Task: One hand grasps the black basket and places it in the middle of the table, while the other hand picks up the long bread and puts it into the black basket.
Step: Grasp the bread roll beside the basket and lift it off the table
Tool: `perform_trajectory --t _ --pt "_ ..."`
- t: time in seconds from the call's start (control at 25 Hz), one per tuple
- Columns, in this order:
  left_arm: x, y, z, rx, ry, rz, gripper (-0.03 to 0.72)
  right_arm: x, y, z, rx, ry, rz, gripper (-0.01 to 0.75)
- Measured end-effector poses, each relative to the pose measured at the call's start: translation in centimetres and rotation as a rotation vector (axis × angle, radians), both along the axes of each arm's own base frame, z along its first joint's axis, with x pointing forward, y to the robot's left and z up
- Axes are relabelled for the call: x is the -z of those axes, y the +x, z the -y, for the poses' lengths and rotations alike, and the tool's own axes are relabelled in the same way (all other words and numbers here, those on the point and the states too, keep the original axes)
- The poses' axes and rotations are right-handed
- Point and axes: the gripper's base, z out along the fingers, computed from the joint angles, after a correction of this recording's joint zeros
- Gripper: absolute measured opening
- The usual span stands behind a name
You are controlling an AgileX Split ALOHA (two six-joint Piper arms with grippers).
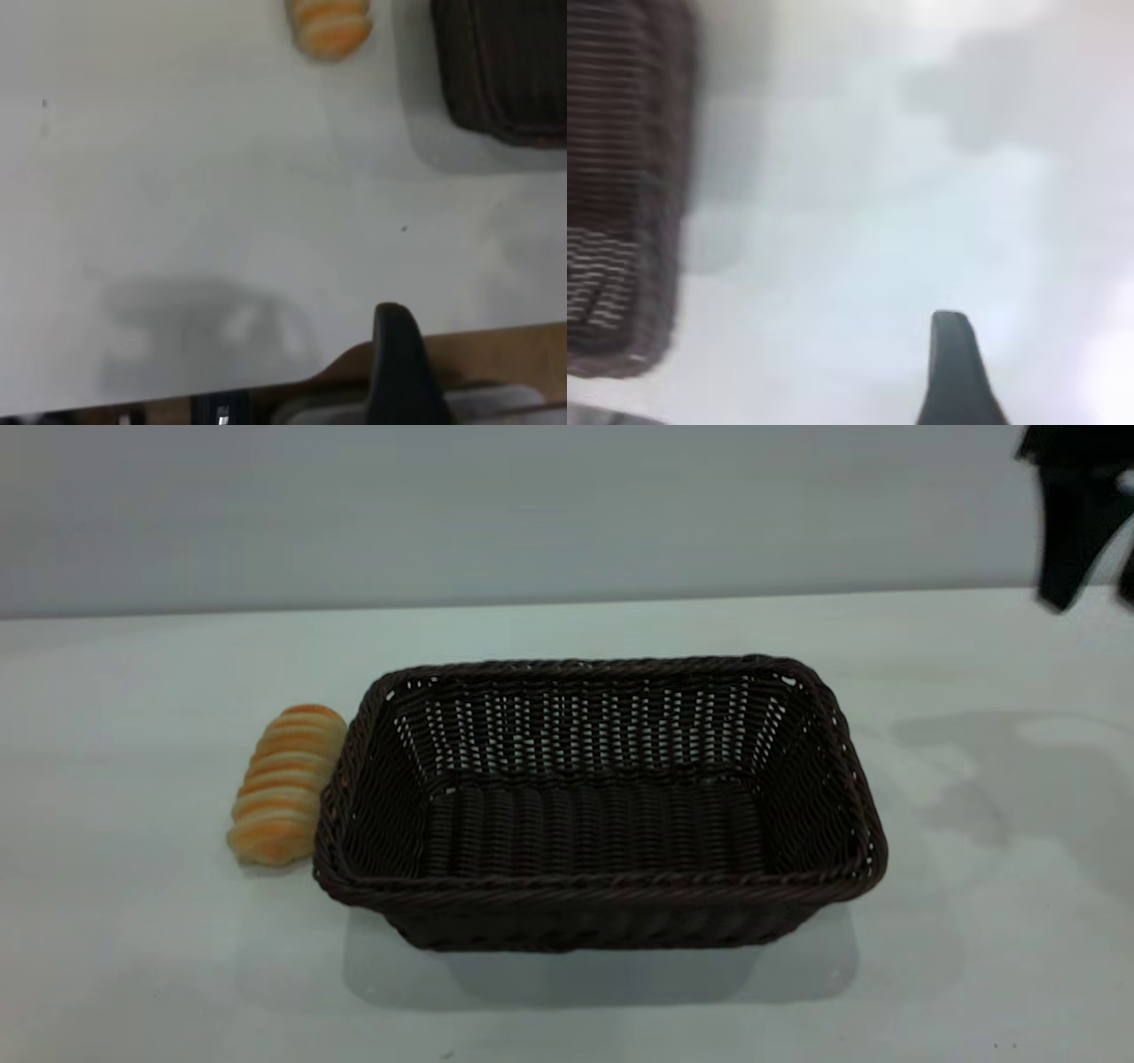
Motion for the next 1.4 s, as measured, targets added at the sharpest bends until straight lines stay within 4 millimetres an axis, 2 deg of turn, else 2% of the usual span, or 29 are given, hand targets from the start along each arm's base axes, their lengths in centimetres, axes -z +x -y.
perform_trajectory --t 0.12,0.28,0.44,0.6,0.68,0.88,1.08,1.4 --pt "1.2 2.5 0.1 0.008 0.012 -0.057 0.484 -3.4 -1.1 -0.8 -0.009 -0.063 0.078 0.521" --pt "3.3 6.6 0.3 0.042 0.037 -0.174 0.484 -8.1 -3.9 -3.3 -0.064 -0.061 0.184 0.521" --pt "5.3 11.6 0.5 0.064 0.052 -0.267 0.484 -10.9 -6.6 -5.3 -0.125 -0.046 0.247 0.515" --pt "7.1 16.1 0.7 0.064 0.057 -0.288 0.484 -11.4 -8.6 -5.6 -0.144 -0.043 0.252 0.513" --pt "7.9 17.8 0.7 0.062 0.061 -0.289 0.484 -11.2 -9.7 -5.4 -0.145 -0.045 0.237 0.513" --pt "10.2 20.2 0.8 0.052 0.062 -0.245 0.484 -11.0 -13.0 -4.6 -0.143 -0.049 0.222 0.513" --pt "11.9 22.8 1.5 0.149 0.076 -0.195 0.484 -11.6 -15.8 -4.0 -0.140 -0.045 0.242 0.512" --pt "16.7 27.3 2.8 0.321 0.042 -0.201 0.484 -12.6 -17.1 -3.7 -0.136 -0.039 0.283 0.512"
